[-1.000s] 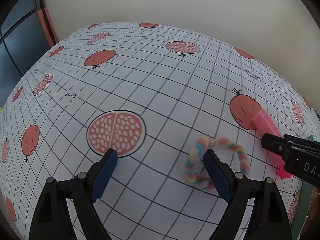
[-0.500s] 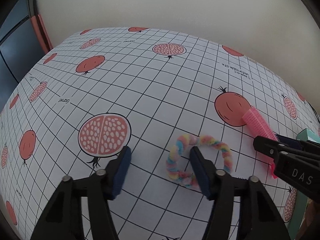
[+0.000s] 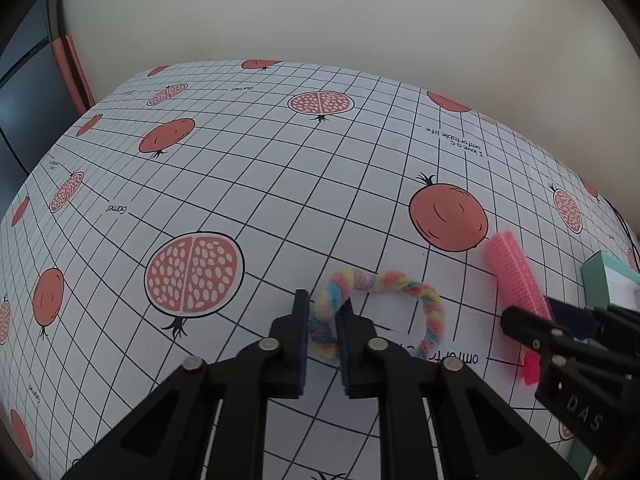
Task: Organize objects
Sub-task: 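Close the left tool on the fuzzy ring while the right tool grasps the pink roller clip, then carry the fuzzy ring with the left tool while the right tool carries the roller clip to the box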
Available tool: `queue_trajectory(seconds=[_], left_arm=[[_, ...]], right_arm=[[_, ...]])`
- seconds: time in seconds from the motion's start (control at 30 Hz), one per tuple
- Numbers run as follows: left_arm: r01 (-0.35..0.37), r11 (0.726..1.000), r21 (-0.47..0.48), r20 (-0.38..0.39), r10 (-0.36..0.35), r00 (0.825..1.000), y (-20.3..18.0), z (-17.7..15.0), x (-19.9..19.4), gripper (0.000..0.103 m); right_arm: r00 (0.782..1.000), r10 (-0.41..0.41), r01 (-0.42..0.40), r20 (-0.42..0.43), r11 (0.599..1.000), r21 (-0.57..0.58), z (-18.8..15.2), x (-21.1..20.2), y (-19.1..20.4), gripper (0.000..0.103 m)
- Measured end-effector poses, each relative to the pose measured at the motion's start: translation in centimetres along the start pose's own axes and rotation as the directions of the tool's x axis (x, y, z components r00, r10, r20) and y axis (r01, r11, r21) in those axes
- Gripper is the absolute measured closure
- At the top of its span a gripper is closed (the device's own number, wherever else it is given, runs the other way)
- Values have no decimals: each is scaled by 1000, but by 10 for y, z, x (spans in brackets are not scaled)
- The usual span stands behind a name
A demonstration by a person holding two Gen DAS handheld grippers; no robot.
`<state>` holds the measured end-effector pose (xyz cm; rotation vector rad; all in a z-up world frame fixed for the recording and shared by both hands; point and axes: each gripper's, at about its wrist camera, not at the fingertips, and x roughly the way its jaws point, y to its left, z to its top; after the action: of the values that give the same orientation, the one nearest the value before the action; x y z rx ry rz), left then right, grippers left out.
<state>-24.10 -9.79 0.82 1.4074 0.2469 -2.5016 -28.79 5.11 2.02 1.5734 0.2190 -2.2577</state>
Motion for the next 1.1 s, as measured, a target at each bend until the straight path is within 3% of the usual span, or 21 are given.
queue_trajectory(seconds=[0.47,0.73,1.1], left_arm=[[42,999,-18,-9,-43,999,0,-3,-3,95],[77,996,-43,-11,-77,997,1,-2,-7,95],[107,994,-29,79,-104,991,-11,8,-39,95]], right_arm=[[1000,10,-10,2,999,35,-30,-13,0,74],[996,40,-44,81,998,52,-35,-40,-4,74],[984,39,-55,174,995,89,-51,-76,-31,74]])
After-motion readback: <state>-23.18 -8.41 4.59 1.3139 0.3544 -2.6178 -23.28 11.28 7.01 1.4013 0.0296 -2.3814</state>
